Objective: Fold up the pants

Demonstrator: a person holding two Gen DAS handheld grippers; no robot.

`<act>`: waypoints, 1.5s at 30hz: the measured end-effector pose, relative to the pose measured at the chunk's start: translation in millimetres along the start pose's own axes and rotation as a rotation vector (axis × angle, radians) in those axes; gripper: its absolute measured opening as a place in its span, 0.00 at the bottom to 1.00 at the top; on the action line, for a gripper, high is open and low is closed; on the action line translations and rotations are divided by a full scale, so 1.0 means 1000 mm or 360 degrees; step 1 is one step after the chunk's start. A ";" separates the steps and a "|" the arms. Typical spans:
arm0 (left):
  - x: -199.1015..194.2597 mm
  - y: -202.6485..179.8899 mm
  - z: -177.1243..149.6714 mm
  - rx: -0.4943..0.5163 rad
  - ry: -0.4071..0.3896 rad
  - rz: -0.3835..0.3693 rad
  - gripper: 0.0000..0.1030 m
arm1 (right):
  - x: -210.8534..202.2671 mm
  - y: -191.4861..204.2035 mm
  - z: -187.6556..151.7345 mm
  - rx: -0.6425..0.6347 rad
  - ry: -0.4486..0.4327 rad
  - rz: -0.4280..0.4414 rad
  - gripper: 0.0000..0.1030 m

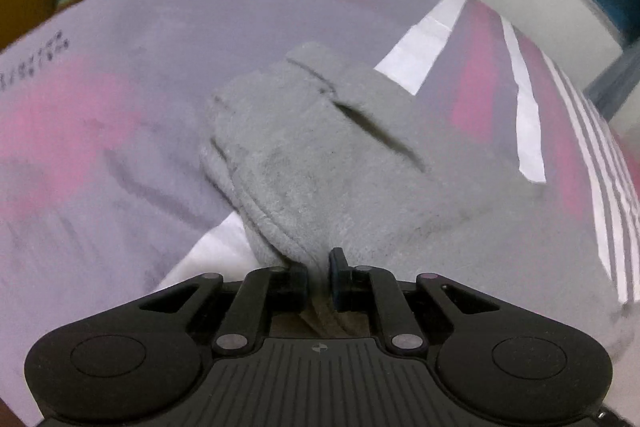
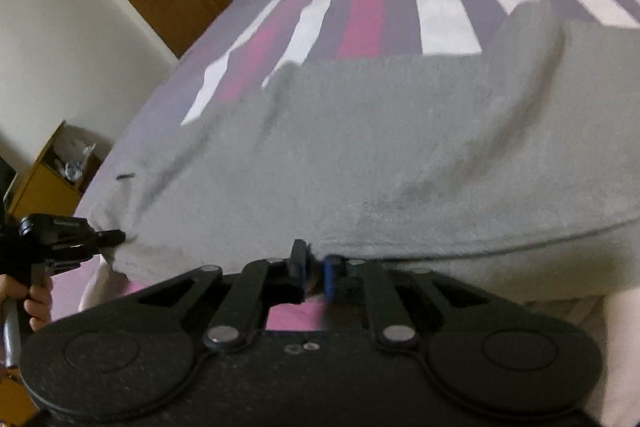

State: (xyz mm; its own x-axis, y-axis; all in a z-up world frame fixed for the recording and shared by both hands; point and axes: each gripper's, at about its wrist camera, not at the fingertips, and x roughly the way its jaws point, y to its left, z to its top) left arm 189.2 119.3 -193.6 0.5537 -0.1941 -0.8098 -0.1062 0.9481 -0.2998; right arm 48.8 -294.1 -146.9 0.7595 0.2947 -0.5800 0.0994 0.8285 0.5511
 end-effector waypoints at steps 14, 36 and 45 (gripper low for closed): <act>-0.012 0.029 0.018 -0.0224 -0.0049 -0.0058 0.12 | -0.009 -0.001 0.005 0.0074 -0.0022 0.0006 0.21; -0.009 0.009 0.001 -0.0095 -0.0084 0.0072 0.12 | -0.014 0.010 0.004 -0.0141 0.0000 -0.0114 0.19; -0.048 -0.060 -0.019 0.0216 -0.0148 -0.0096 0.12 | -0.070 -0.026 0.004 -0.0016 -0.0085 -0.0136 0.28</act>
State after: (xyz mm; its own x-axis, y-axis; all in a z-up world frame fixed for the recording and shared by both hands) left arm 153.2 67.0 -146.7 0.6306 -0.2333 -0.7402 0.0386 0.9620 -0.2704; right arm -4.3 -337.6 -118.5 0.7815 0.1970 -0.5920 0.1591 0.8545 0.4945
